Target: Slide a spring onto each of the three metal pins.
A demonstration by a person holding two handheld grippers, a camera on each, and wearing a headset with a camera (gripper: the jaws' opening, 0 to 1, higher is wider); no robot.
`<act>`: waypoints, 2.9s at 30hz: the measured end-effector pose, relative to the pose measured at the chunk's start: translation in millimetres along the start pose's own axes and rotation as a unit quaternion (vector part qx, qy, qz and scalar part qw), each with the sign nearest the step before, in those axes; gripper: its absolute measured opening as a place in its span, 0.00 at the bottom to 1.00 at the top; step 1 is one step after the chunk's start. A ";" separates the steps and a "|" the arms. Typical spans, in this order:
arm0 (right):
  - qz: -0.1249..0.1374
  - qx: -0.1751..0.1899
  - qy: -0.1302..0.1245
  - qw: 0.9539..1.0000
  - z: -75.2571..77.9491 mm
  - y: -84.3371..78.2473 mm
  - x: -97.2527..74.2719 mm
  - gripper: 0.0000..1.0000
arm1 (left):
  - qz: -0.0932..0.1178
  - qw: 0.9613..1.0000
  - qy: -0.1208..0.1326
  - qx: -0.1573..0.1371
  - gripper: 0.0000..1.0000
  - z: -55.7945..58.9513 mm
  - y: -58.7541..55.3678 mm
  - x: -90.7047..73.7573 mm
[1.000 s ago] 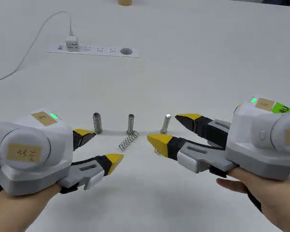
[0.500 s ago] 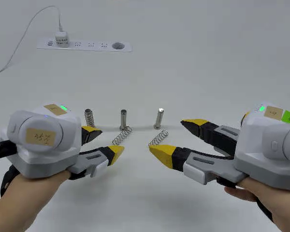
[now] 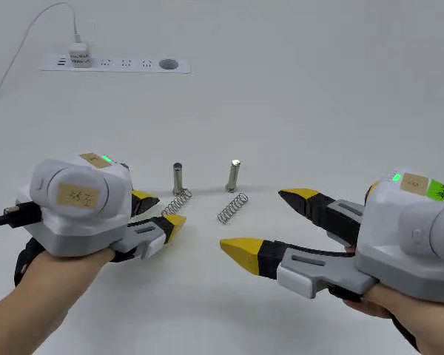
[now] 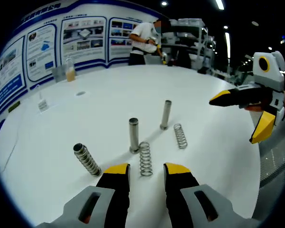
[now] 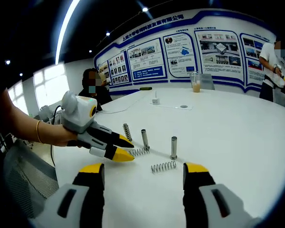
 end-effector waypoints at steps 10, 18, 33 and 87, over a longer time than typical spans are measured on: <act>-0.002 0.007 -0.013 1.000 6.0 -2.5 -5.8 0.71 | -0.004 1.000 -0.006 -0.004 0.22 0.7 -2.2 6.1; -0.002 0.011 -0.022 1.000 10.3 -1.5 -8.2 0.70 | -0.009 1.000 -0.001 0.004 0.13 2.5 -2.0 4.9; 0.003 0.028 -0.033 0.999 16.6 0.9 -10.5 0.69 | -0.016 1.000 -0.004 0.015 0.10 -0.8 -3.2 3.2; 0.106 0.249 0.091 0.959 -28.0 74.8 17.7 0.29 | 0.217 0.975 -0.043 -0.033 0.09 49.0 65.3 -84.4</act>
Point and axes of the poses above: the centre of the closed fingertips' face, and the gripper's own axes: x roughly forward along the fingers, z roughly to its right, y roughly out of its top, the point moved 4 cm from there along -x, roughly backward along the fingers
